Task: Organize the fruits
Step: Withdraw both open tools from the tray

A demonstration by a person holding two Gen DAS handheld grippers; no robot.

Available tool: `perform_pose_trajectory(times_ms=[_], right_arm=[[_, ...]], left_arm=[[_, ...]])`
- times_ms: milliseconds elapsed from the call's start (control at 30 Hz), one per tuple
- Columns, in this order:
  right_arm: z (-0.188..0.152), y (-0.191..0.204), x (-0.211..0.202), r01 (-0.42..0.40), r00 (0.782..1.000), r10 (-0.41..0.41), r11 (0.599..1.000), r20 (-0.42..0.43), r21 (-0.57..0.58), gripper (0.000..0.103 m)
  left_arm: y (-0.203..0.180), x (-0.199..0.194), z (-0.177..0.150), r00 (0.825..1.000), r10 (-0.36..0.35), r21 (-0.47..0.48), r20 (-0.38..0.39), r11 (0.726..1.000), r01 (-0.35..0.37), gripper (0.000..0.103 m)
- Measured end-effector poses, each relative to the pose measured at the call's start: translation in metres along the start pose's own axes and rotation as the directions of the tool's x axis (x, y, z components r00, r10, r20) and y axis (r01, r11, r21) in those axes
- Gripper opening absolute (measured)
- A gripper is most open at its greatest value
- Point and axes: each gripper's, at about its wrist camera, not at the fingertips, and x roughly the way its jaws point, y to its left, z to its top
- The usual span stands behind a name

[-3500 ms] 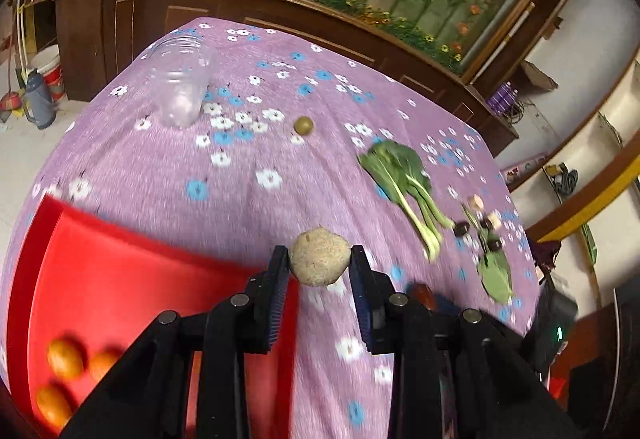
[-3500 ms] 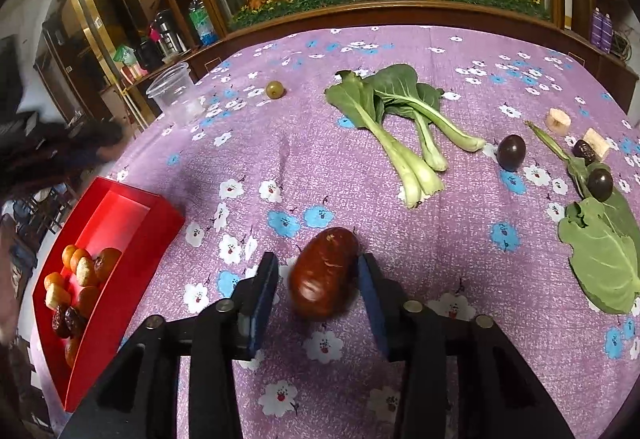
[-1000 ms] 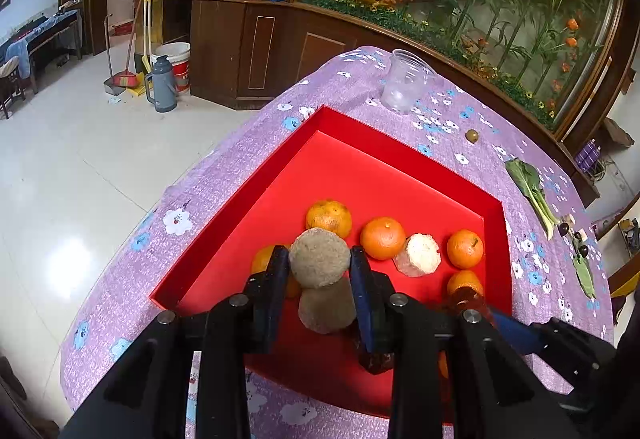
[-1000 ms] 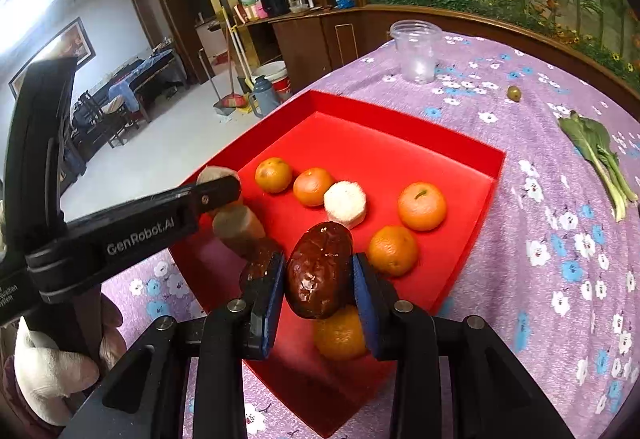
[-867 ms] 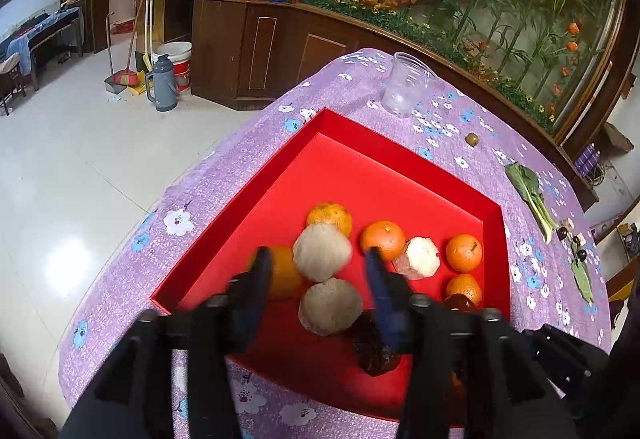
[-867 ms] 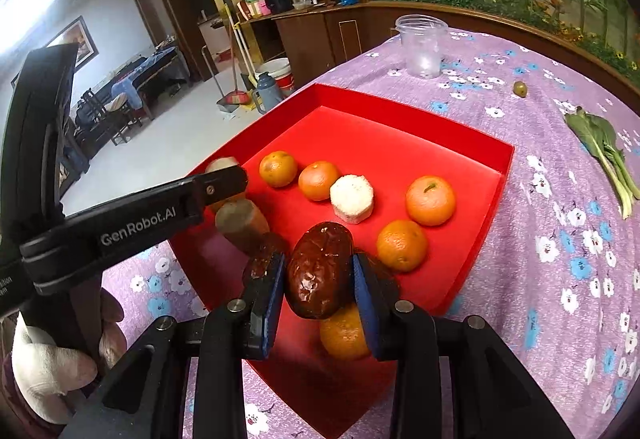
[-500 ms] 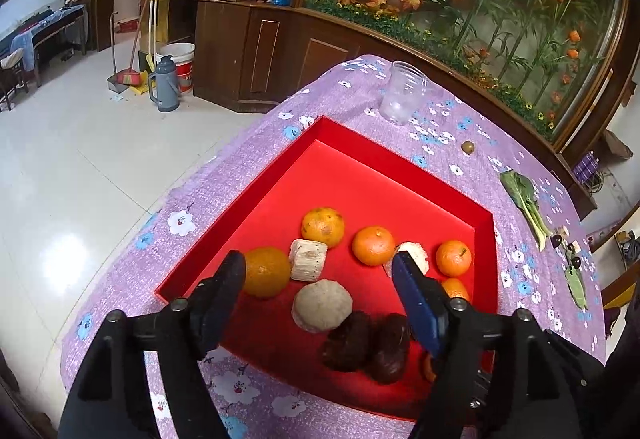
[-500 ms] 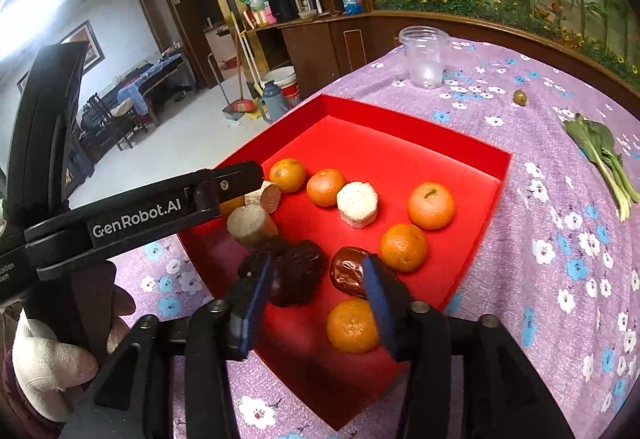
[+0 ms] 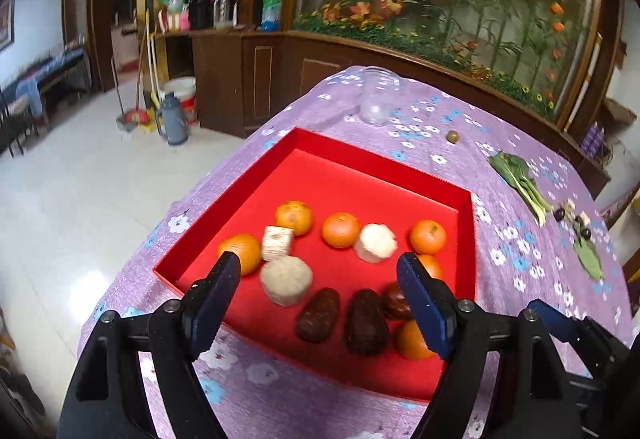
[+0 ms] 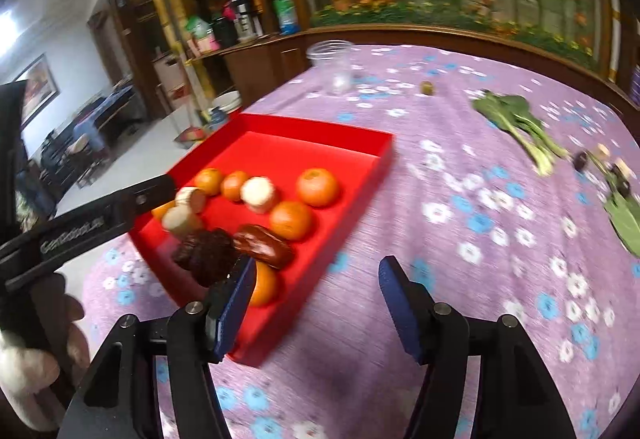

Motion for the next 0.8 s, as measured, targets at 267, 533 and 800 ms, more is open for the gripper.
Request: perform_pose_trajectory(times_ms=[267, 533, 800], right_arm=[[-0.019, -0.022, -0.017, 0.057, 0.998, -0.058, 0.997, 0.018, 0.046, 0.071], [-0.033, -0.028, -0.038, 0.063, 0.996, -0.066, 0.997, 0.059, 0.051, 0.073], [-0.04, -0.024, -0.058, 0.056, 0.991, -0.059, 0.998, 0.116, 0.035, 0.08]], left_arm=[[-0.028, -0.027, -0.014, 0.994, 0.061, 0.052, 0.089, 0.997, -0.066, 0.087], [-0.039, -0.077, -0.019, 0.948, 0.181, 0.015, 0.263, 0.981, -0.192, 0.103], [-0.053, -0.088, -0.029, 0.947, 0.196, 0.052, 0.253, 0.975, -0.216, 0.103]])
